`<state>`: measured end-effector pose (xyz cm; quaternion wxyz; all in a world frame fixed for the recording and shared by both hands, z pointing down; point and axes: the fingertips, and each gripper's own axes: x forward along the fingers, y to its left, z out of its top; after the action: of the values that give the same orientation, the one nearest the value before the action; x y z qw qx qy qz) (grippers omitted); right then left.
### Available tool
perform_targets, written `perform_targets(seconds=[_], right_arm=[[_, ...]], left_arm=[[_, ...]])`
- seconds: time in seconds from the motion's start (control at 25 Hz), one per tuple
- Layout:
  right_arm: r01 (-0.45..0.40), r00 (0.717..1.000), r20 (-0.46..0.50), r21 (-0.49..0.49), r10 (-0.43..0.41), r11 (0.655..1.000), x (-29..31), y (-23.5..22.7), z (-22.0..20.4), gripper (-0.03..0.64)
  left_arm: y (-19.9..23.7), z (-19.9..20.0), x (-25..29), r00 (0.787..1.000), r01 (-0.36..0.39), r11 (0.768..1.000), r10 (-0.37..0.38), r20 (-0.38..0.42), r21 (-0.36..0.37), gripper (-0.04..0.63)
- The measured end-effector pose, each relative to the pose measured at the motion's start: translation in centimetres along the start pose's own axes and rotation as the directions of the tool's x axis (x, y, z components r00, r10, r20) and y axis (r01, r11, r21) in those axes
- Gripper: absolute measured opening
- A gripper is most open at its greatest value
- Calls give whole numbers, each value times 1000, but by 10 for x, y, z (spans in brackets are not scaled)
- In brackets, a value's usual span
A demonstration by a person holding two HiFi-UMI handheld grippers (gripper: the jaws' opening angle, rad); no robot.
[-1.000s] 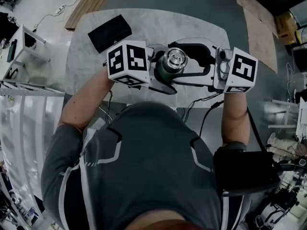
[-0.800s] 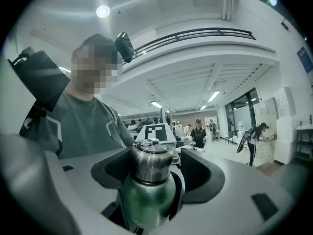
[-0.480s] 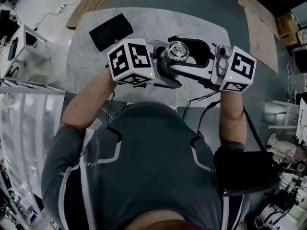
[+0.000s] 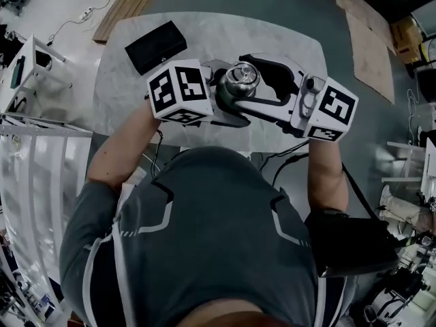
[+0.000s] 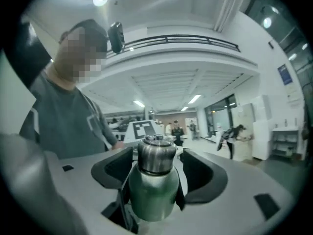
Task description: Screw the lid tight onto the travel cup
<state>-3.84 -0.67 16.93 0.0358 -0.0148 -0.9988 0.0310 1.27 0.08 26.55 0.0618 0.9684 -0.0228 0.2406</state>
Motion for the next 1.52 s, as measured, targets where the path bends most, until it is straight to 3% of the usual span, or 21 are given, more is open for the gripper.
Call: perform_targets(seconds=[0.08,0.16,0.28,0.4,0.52,0.6,0.72,0.8,0.88,1.0,1.08,1.2,1.32,1.4,1.52], right_arm=[[-153,987,51,18,152,988,0,17,15,314],[-233,969,86,19,231,972,0,27,27,313],[-297,951,86,-1,296,955,-1,37,37,311],[-309,947,95,8,307,951,1,36,39,288],[-202,976,90,23,200,979,5,22,29,275],[-32,998,48,3,32,999,6,3,16,273],[230,973,-7,-2,-230,973,5,-27,-9,272],[280,960,-6,28,-280,960,3,-33,-17,272],[221,975,1,30,-221,975,3,-28,-14,273],[-58,998,23,15,57,998,2,3,0,291],[-247,967,67,29,245,969,-3,25,14,302],[-348,934,93,12,346,937,-6,37,26,302],[-384,921,70,-4,383,923,-3,44,28,296],[-352,934,69,6,351,936,-2,38,28,275],[-141,990,34,16,140,990,0,12,17,272]], left_arm=[[-27,10,-15,990,133,990,-135,39,54,397],[-45,20,-22,976,209,974,-213,51,84,397],[-53,32,-19,969,240,966,-244,33,98,397],[-46,30,-14,977,212,973,-214,13,95,397],[-26,21,-10,995,102,993,-103,13,53,397],[0,7,-7,998,-47,999,48,-33,7,397],[40,-19,-2,955,-266,963,258,-143,-34,397],[46,-24,3,946,-297,953,285,-155,-56,397],[38,-19,5,966,-241,968,233,-112,-69,397],[4,-2,-4,1000,-30,999,30,-6,-17,397],[-25,11,-10,991,127,991,-129,40,36,397],[-53,19,-11,967,250,964,-253,23,93,397],[-57,22,-9,963,270,958,-271,-5,98,397],[-48,23,-7,974,226,970,-226,-11,83,397],[-12,11,-4,998,23,999,-21,-58,24,397]])
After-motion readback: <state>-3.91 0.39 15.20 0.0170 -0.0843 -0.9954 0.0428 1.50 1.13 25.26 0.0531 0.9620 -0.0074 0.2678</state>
